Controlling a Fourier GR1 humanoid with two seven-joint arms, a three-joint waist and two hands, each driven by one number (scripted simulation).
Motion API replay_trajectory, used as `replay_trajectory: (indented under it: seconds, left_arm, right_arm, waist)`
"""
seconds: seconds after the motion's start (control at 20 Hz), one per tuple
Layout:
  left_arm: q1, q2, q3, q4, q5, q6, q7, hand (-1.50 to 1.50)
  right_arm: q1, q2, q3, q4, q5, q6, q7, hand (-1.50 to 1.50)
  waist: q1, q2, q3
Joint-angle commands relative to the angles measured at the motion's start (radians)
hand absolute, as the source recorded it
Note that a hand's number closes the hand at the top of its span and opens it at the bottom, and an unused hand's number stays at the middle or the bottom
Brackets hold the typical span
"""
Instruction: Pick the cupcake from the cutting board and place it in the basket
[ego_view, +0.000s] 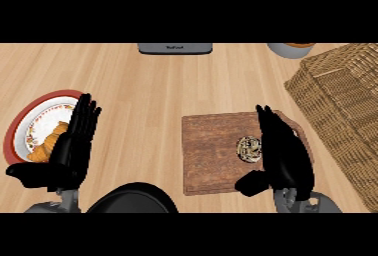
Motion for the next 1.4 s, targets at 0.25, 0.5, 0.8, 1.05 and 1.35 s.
replay_trajectory:
  seconds: [0.25, 0.5, 0.8, 1.05, 1.35]
  left_arm:
    - [0.015, -0.028, 0.033, 0.044, -0.008, -0.042, -0.056, 0.0]
    - [0.008, -0.045, 0.034, 0.041, -0.015, -0.057, -0.017, 0.0]
    - [0.033, -0.048, 0.052, 0.01, -0.046, -0.074, -0.012, 0.0]
    - [-0.012, -0.054, 0.08, -0.01, -0.059, -0.074, 0.047, 0.0]
    - [-0.031, -0.09, 0.113, 0.089, -0.07, -0.121, -0.042, 0.0]
  right_arm:
    - [0.017, 0.112, -0.008, 0.089, 0.148, 0.019, 0.081, -1.5]
    - [0.036, 0.133, -0.067, 0.177, 0.177, -0.015, -0.021, -1.5]
    - [0.028, 0.193, -0.1, 0.272, 0.219, -0.033, -0.073, -1.5]
    - [0.061, 0.205, -0.132, 0.201, 0.206, 0.054, -0.051, -1.5]
    - [0.046, 0.219, -0.13, 0.355, 0.228, -0.066, -0.143, -1.5]
  waist:
    - [0.002, 0.0, 0.0]
    - [0.001, 0.001, 0.0]
    - [0.003, 0.001, 0.0]
    - [0.0, 0.0, 0.0]
    - [0.001, 0.002, 0.0]
